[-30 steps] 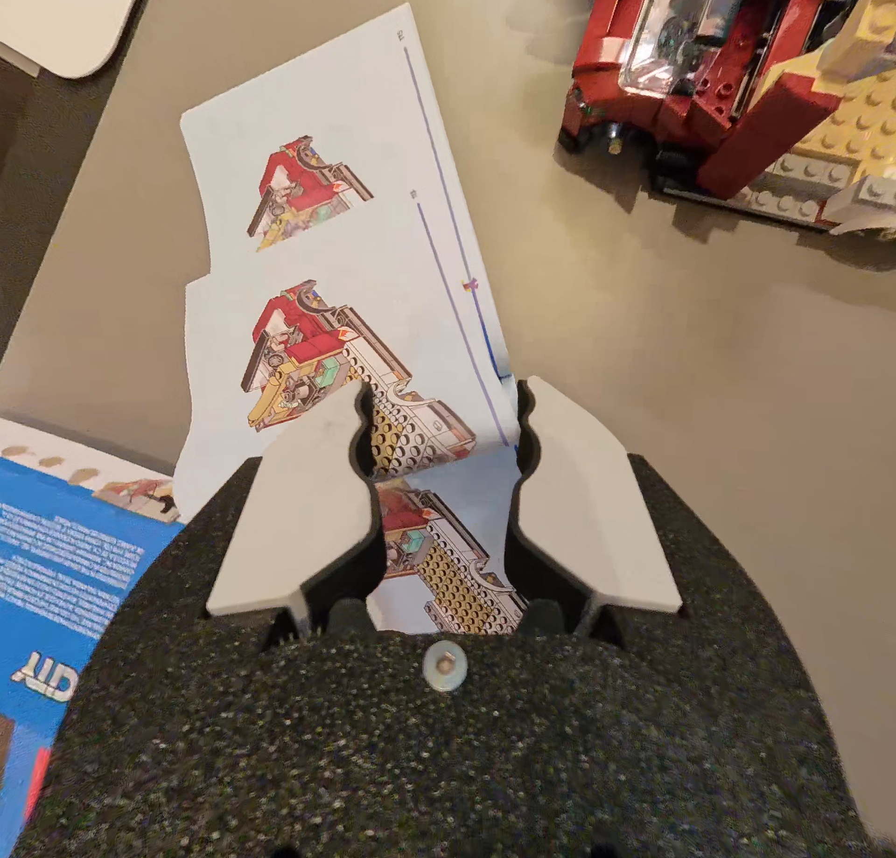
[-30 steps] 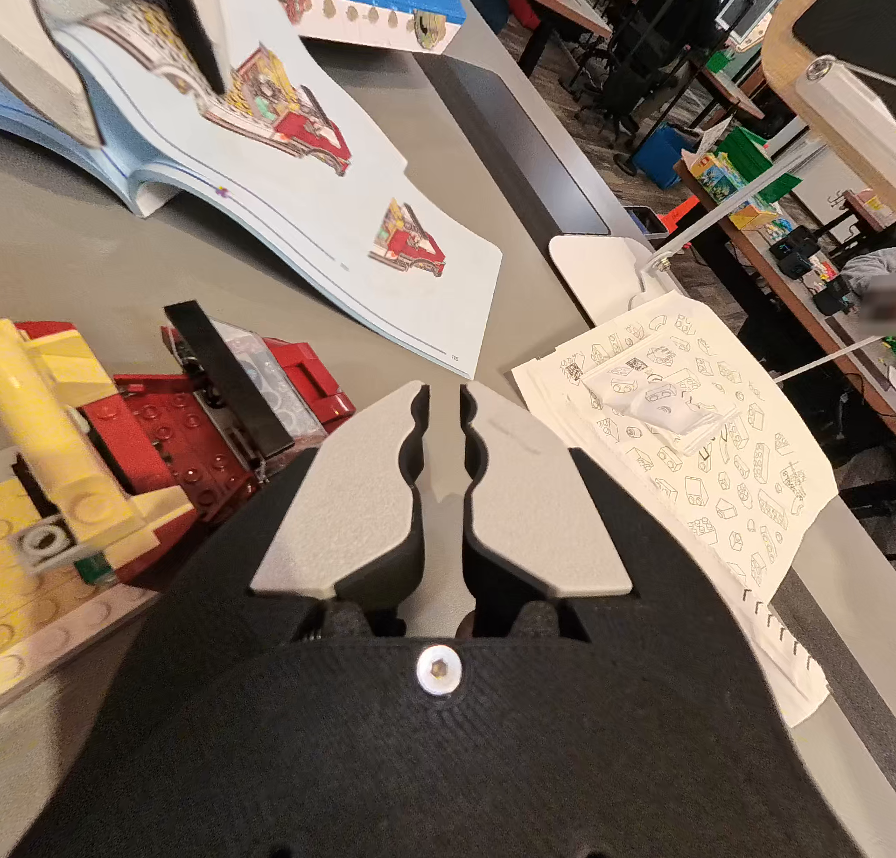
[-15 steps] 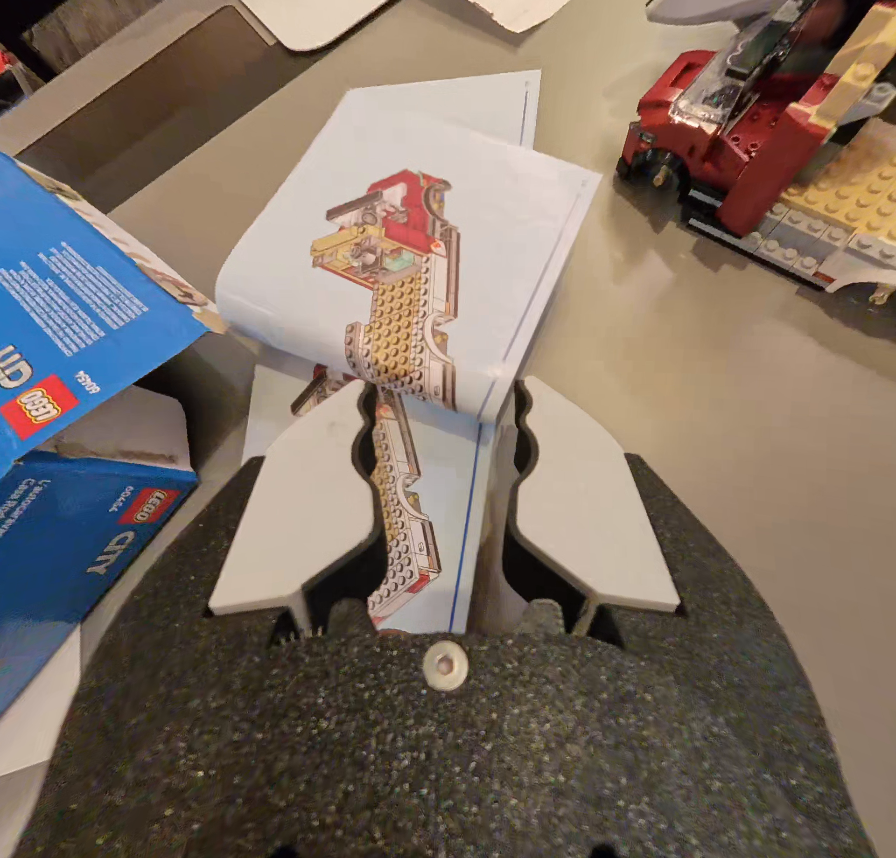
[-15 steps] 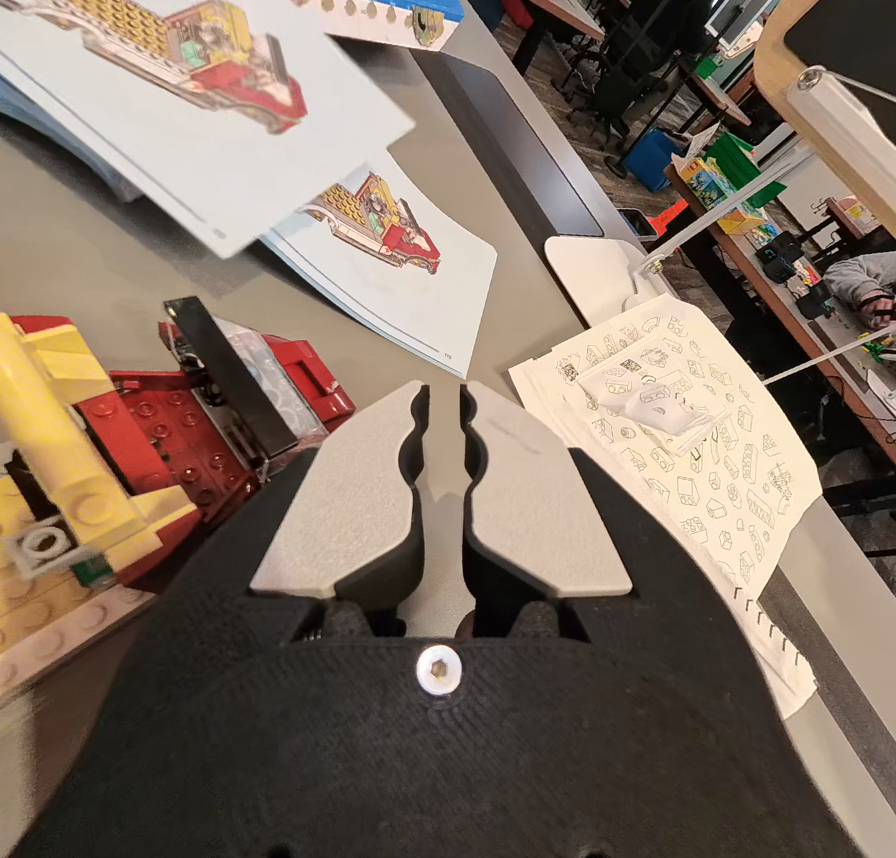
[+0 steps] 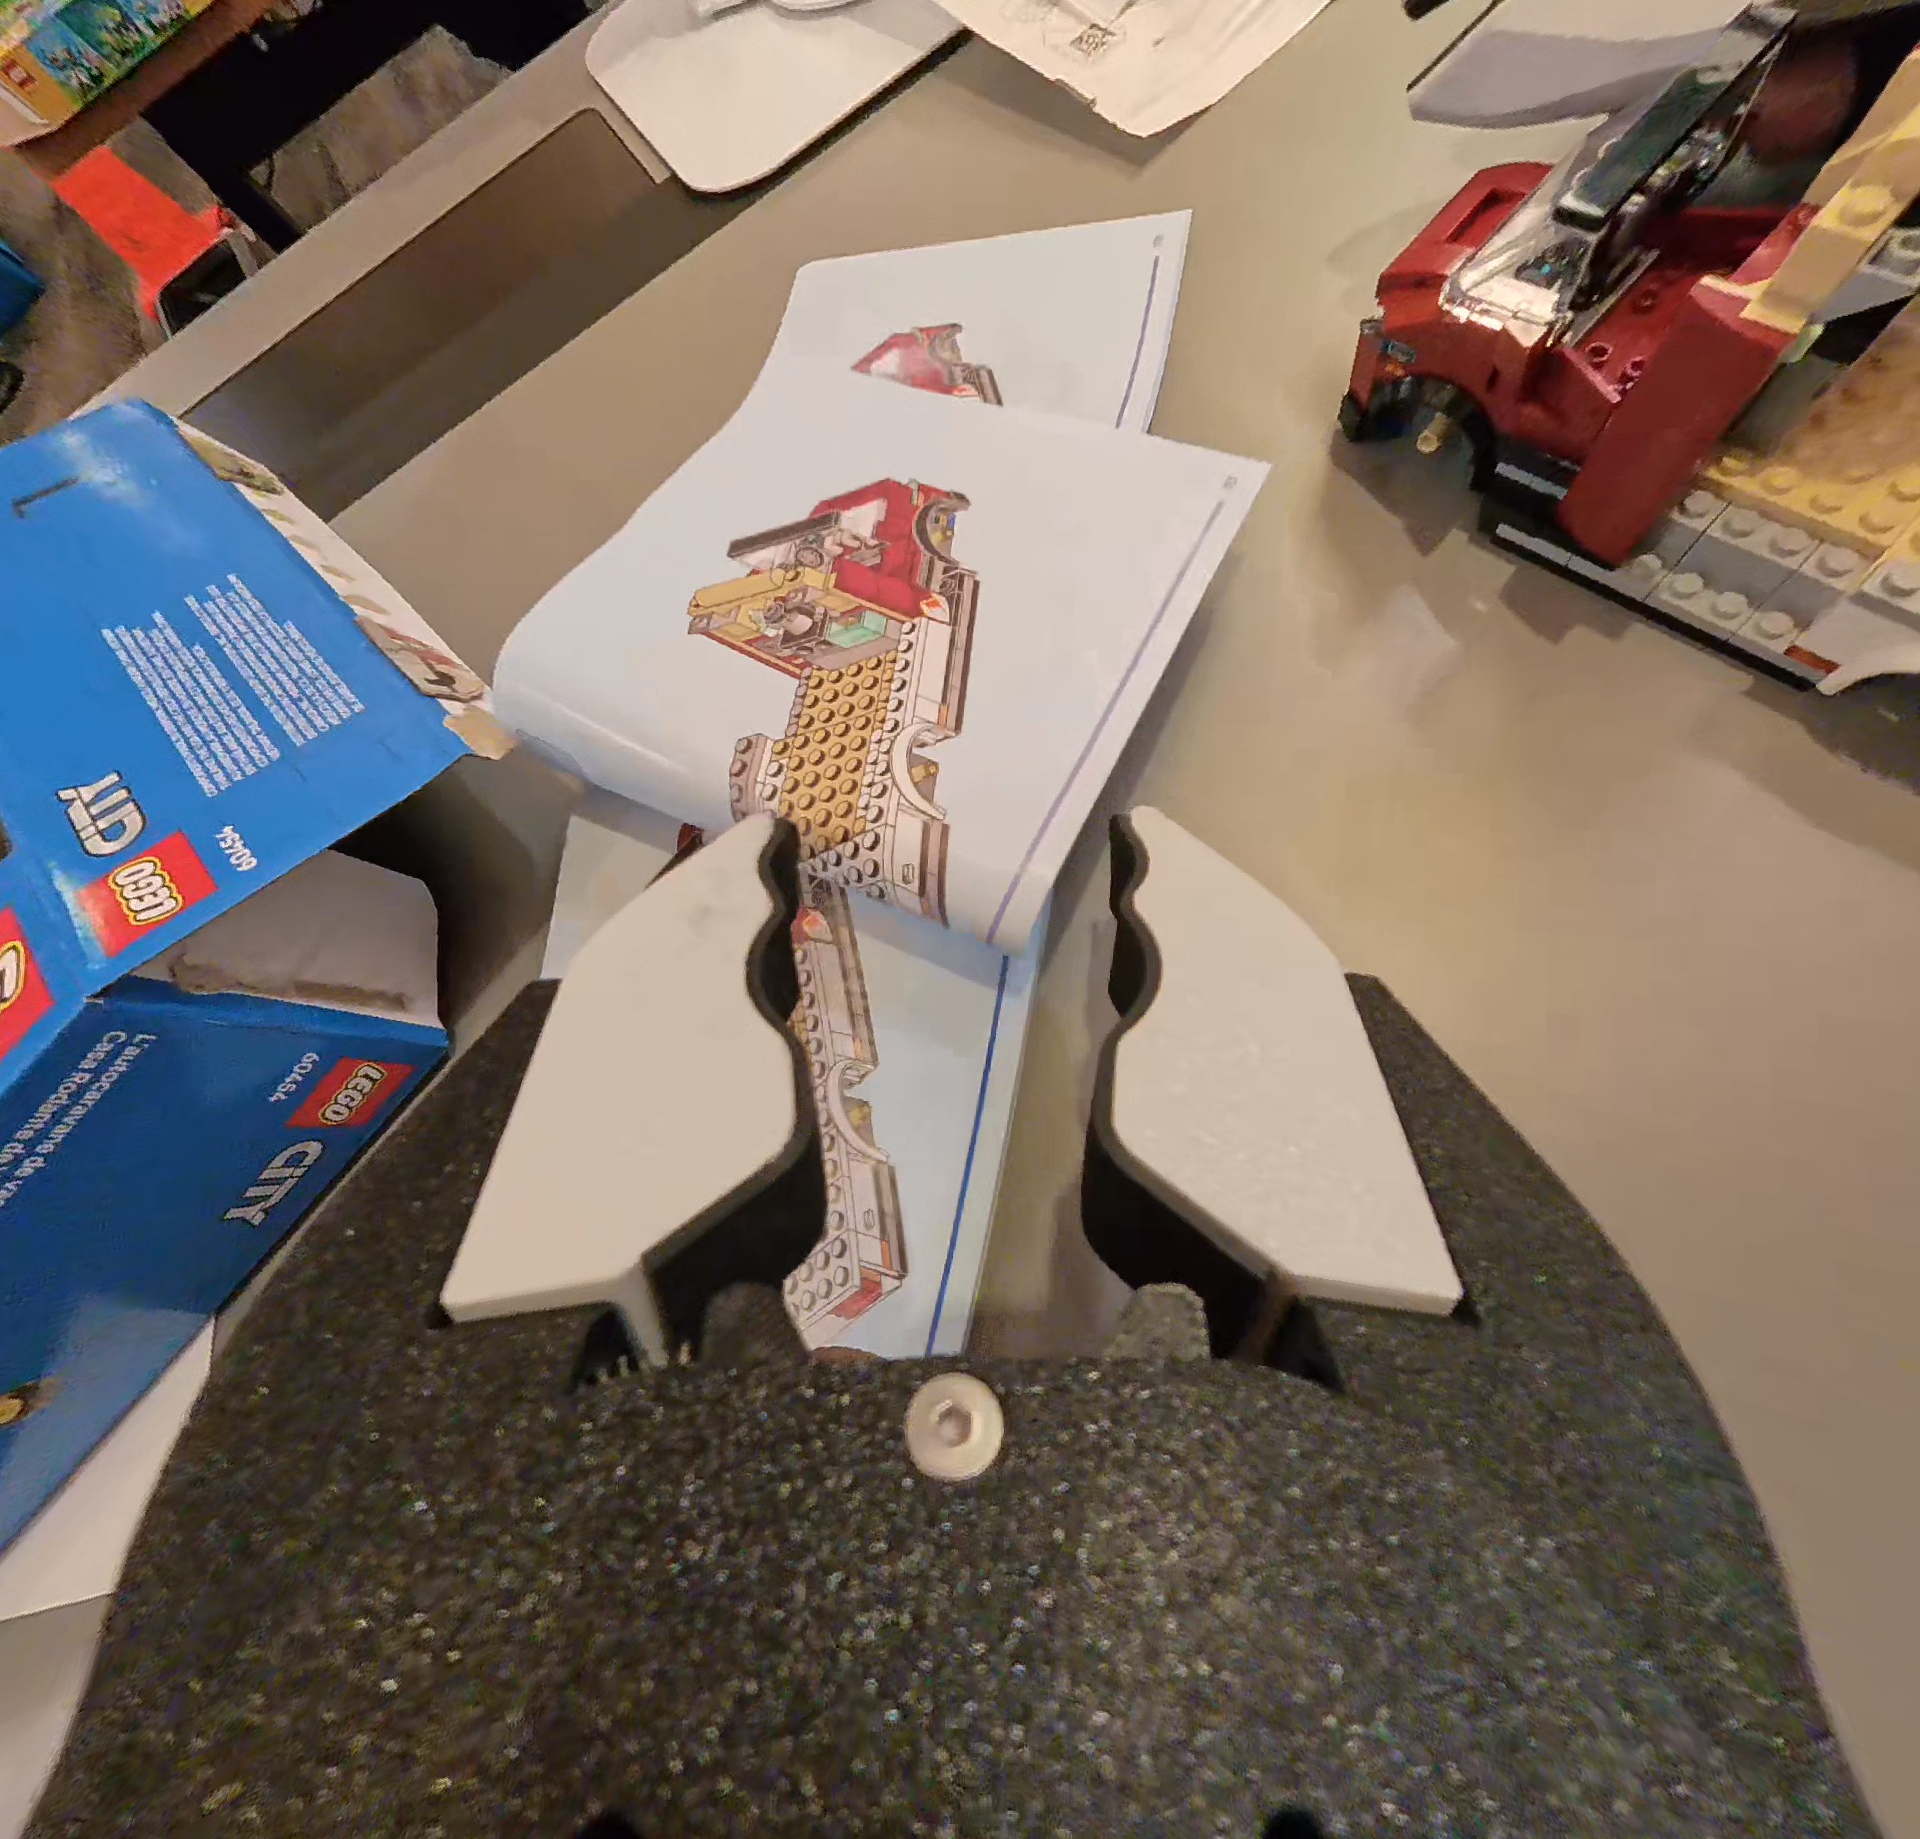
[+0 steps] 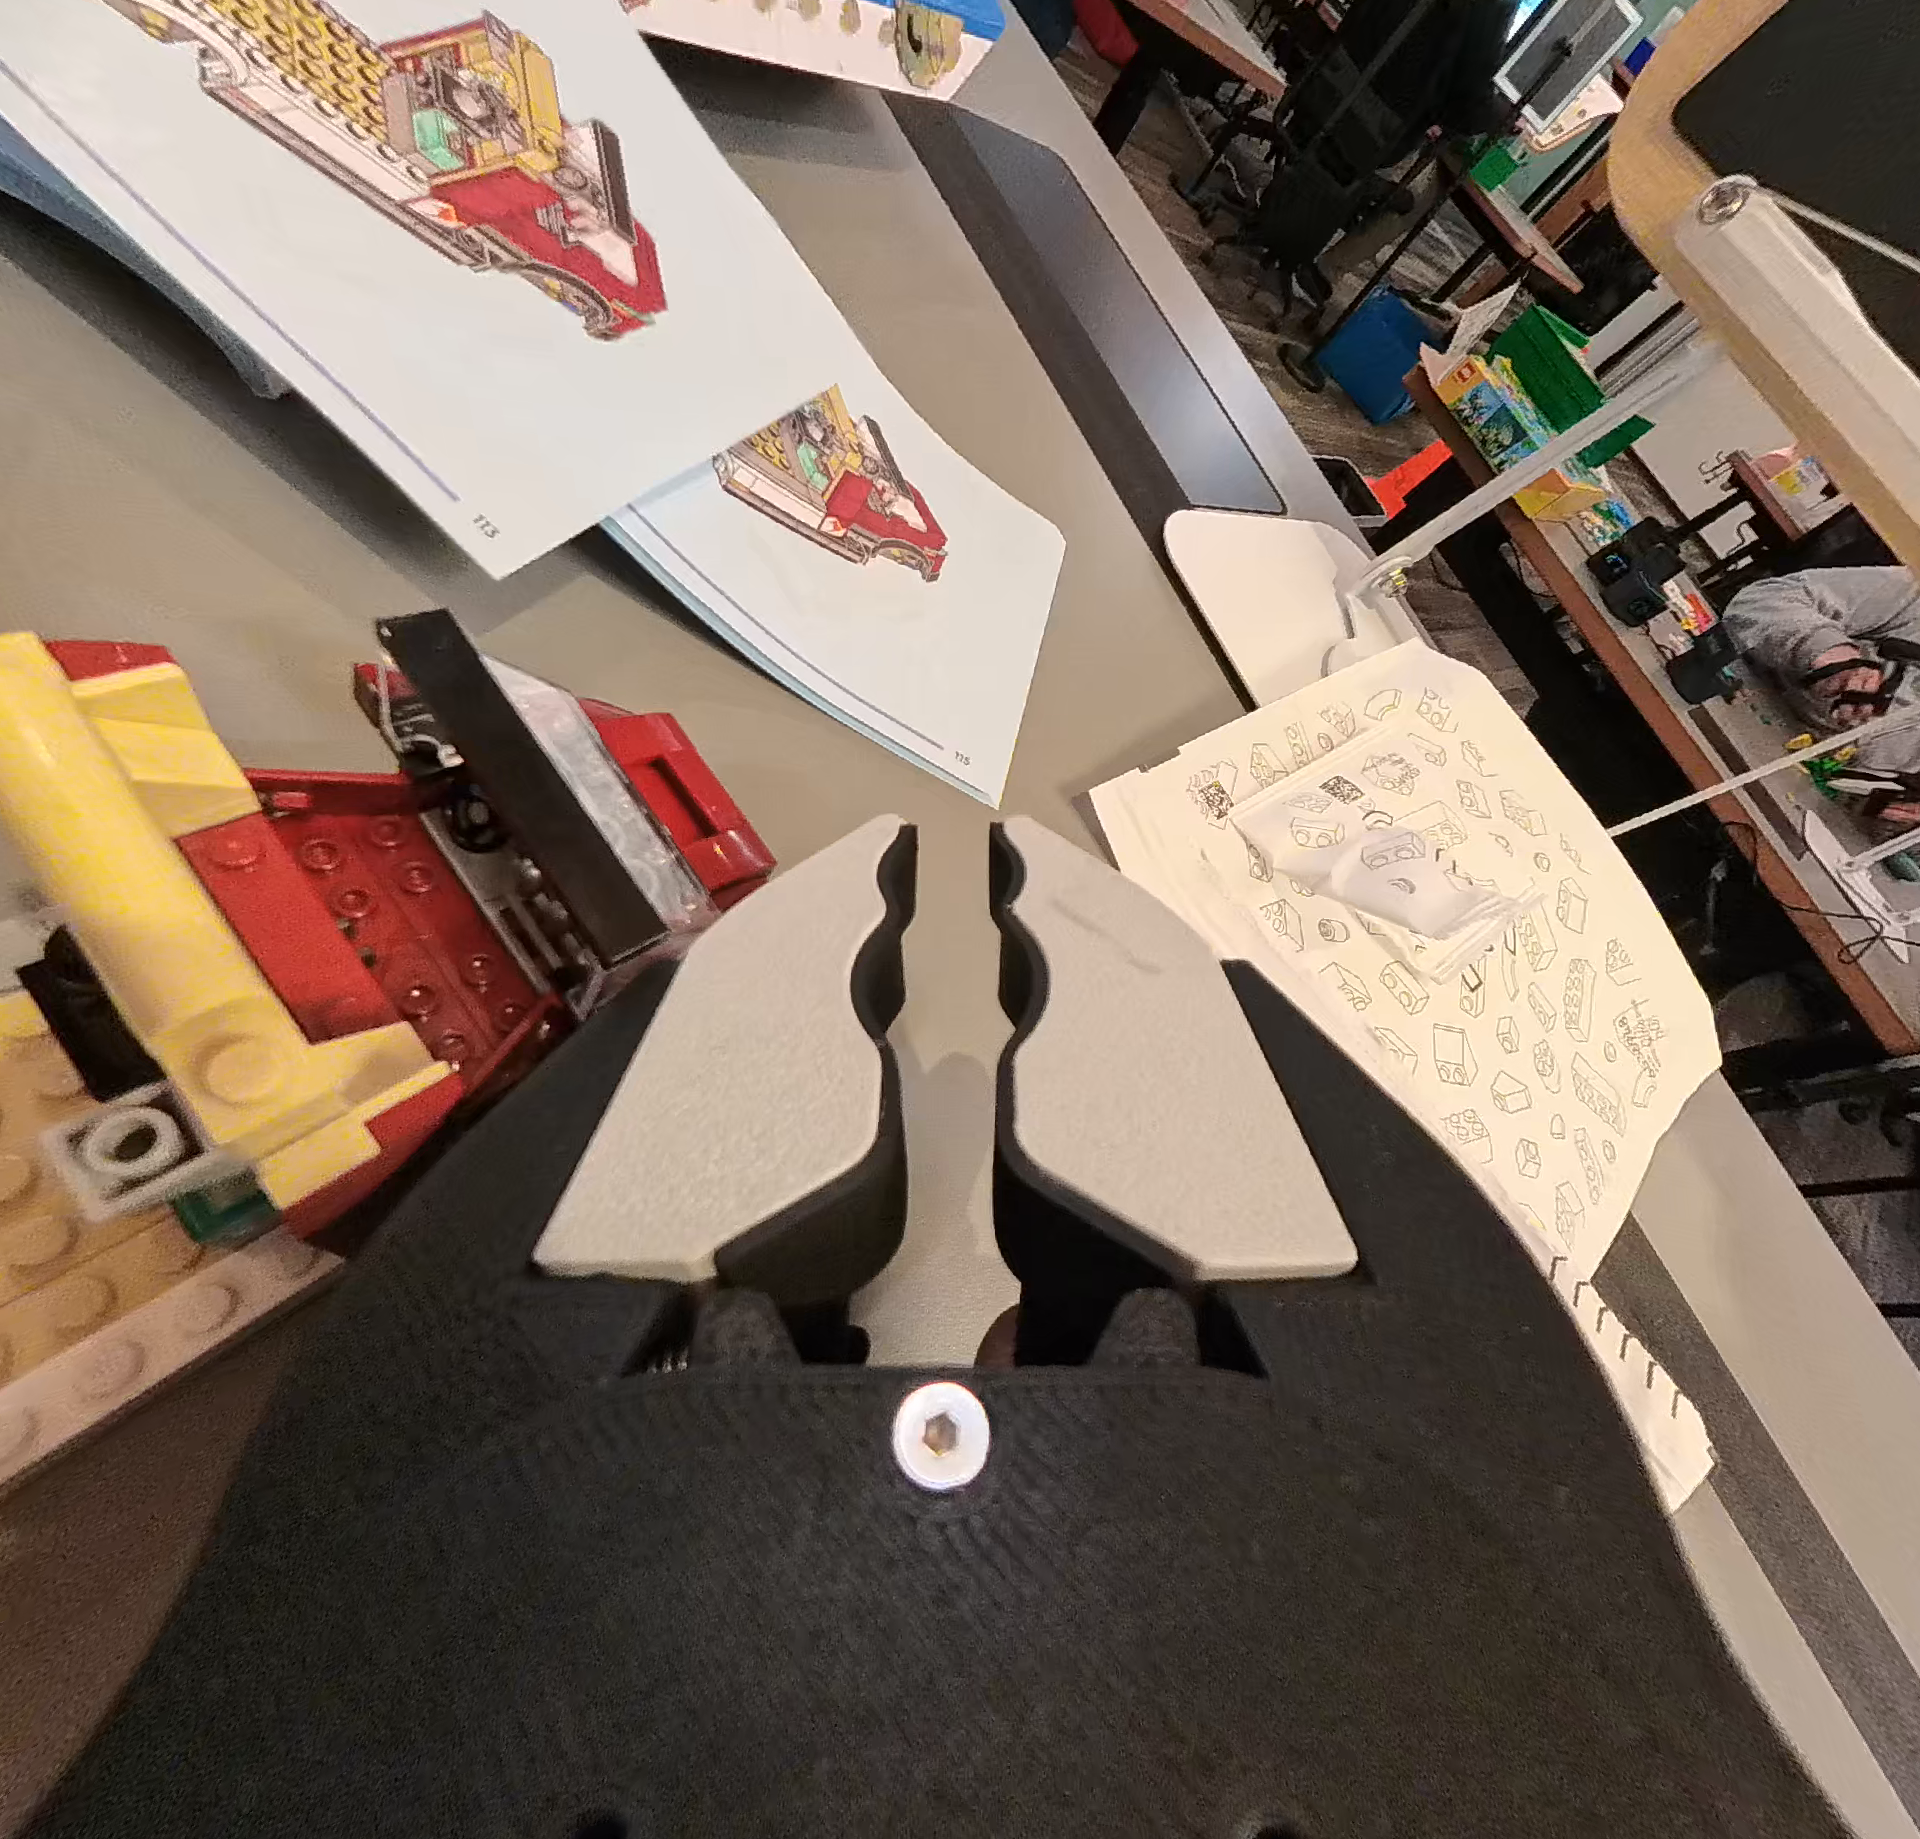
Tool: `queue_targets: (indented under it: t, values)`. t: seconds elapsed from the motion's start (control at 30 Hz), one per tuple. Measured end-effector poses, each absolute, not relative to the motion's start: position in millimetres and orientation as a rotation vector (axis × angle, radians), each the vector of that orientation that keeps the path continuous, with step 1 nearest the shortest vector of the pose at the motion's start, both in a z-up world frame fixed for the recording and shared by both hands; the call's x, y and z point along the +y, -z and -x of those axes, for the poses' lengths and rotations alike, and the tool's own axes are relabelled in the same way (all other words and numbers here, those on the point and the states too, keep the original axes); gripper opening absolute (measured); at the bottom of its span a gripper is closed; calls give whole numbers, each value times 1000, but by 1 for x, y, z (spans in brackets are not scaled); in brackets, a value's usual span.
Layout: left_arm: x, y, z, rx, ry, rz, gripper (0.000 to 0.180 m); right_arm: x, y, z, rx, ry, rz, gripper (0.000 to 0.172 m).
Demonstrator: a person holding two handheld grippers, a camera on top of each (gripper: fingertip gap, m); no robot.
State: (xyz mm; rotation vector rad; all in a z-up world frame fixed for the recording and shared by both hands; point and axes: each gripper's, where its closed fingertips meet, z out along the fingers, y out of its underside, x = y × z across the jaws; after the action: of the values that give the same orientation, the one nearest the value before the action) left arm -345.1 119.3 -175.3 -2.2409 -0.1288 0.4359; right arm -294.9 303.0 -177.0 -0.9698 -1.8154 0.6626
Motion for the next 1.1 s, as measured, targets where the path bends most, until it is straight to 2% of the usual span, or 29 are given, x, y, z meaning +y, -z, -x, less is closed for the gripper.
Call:
queue_targets:
  t: [0.27,0.5,0.87,1.1]
  values:
    - [119,181,345,-108,-554,2275,66,301,178,294,-1825,-657,957,13]
    - [110,173,361,-249,-679,2200,62,301,178,294,-1826,-655,953,12]
    - [70,152,363,-697,-408,1886,61,299,179,294,-1833,-638,933,12]
    - [54,158,343,-751,-259,1824,61,299,180,294,-1837,-617,923,12]
